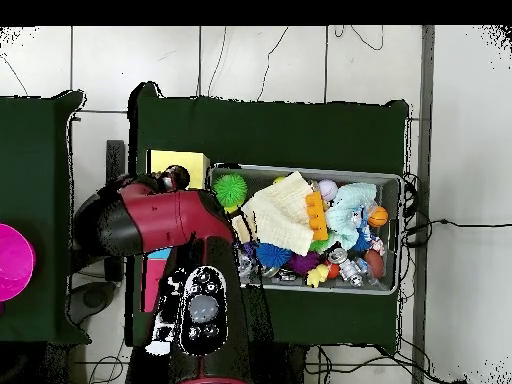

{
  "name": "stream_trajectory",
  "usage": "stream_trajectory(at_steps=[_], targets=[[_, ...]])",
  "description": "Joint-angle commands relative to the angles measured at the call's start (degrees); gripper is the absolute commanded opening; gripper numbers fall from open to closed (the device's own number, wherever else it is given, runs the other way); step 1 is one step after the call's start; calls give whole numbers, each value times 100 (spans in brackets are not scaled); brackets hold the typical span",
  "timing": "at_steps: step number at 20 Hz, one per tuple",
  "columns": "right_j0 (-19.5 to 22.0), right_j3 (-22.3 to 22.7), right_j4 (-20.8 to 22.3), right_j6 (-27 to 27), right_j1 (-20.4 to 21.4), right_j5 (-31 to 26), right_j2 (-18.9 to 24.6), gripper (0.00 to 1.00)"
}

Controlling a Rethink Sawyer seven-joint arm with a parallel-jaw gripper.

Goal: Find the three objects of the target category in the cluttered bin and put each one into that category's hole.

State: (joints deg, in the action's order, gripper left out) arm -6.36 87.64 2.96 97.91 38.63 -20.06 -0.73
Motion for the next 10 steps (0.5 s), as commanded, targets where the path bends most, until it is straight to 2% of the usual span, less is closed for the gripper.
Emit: stream_trajectory(at_steps=[1,10], targets=[[-75,51,242,709,-367,-341,-244,0],[-69,-33,432,785,-811,878,-313,0]])
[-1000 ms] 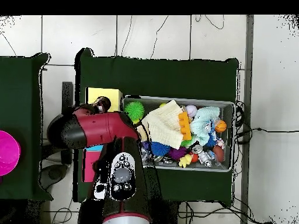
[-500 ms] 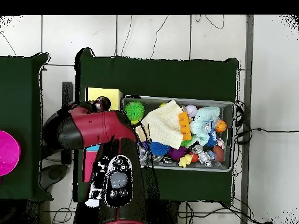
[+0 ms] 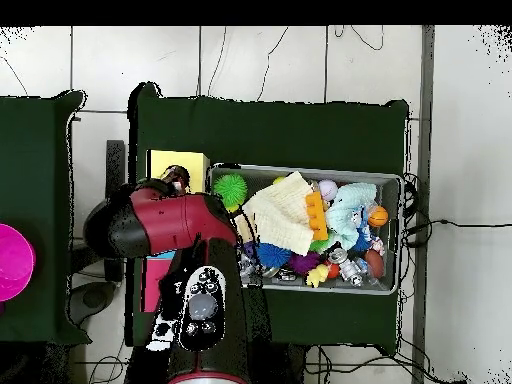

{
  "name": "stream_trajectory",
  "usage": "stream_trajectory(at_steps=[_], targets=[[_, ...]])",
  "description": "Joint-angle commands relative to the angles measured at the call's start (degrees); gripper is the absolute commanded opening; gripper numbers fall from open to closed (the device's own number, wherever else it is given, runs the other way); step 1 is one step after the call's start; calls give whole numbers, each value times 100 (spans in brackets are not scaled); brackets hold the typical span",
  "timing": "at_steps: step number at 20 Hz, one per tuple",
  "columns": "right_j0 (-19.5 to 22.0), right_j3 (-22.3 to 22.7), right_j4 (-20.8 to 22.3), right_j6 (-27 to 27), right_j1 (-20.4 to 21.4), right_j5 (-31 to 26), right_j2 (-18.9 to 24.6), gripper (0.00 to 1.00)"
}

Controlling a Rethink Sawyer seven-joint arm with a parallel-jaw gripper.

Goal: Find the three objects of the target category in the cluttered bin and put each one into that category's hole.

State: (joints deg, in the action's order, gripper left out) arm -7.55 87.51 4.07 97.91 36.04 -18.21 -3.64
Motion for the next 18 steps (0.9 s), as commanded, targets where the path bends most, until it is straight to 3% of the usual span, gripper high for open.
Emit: stream_trajectory(at_steps=[1,4,11,18], targets=[[44,-18,316,812,-607,803,-11,0],[81,-59,264,868,-849,1230,52,0],[-27,-178,56,915,-1188,1604,-30,0],[-148,-221,-46,880,-1320,1539,-252,0]])
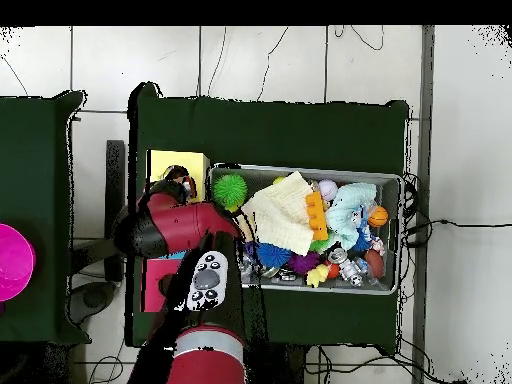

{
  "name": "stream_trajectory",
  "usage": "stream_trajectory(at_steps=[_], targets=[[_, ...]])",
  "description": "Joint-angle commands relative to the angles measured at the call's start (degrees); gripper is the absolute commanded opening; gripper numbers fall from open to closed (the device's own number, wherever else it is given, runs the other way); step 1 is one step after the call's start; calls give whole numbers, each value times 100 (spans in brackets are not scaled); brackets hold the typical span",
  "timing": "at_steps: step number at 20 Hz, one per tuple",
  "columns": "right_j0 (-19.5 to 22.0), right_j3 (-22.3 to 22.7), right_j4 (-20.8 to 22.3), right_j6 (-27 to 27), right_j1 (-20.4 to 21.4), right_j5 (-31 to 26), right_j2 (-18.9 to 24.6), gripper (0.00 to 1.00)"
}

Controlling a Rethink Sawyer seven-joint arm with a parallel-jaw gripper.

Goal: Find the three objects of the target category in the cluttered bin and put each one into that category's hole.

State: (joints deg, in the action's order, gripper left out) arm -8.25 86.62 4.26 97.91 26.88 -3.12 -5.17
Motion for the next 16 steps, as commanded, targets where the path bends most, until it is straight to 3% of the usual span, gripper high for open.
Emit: stream_trajectory(at_steps=[1,7,11,16], targets=[[-126,-199,-101,868,-468,-108,-186,0],[-202,15,17,796,-387,-269,-495,0],[-16,102,76,762,-274,-64,-235,0],[137,272,-15,756,90,-369,4,0]])
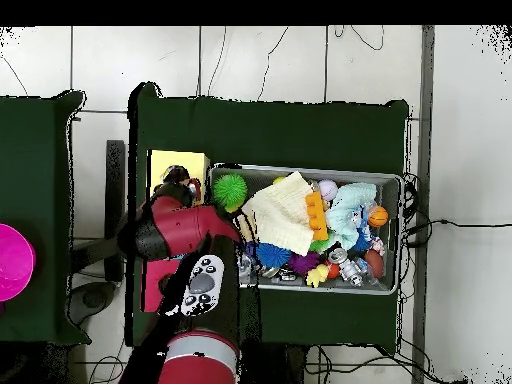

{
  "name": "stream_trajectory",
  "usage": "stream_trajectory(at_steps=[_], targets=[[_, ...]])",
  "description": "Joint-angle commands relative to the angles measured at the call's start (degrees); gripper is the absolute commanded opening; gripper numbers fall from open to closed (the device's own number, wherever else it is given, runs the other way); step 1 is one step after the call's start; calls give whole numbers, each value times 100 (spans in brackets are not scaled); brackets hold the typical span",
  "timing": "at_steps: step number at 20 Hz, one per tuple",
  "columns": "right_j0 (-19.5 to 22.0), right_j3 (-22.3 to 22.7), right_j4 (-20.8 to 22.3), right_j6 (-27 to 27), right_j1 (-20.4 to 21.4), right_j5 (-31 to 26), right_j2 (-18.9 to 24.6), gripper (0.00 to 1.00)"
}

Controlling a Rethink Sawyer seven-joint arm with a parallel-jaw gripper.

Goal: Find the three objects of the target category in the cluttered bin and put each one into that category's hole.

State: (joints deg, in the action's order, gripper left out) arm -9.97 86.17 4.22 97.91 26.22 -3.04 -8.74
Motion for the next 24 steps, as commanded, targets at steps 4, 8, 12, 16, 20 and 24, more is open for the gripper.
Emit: stream_trajectory(at_steps=[4,8,12,16,20,24], targets=[[416,400,-62,639,538,-823,409,0],[366,315,79,500,756,-928,142,0],[357,434,301,474,898,-719,-76,0],[481,550,355,473,940,-558,93,0],[546,602,333,487,955,-547,182,0],[627,632,313,485,982,-519,336,0]])
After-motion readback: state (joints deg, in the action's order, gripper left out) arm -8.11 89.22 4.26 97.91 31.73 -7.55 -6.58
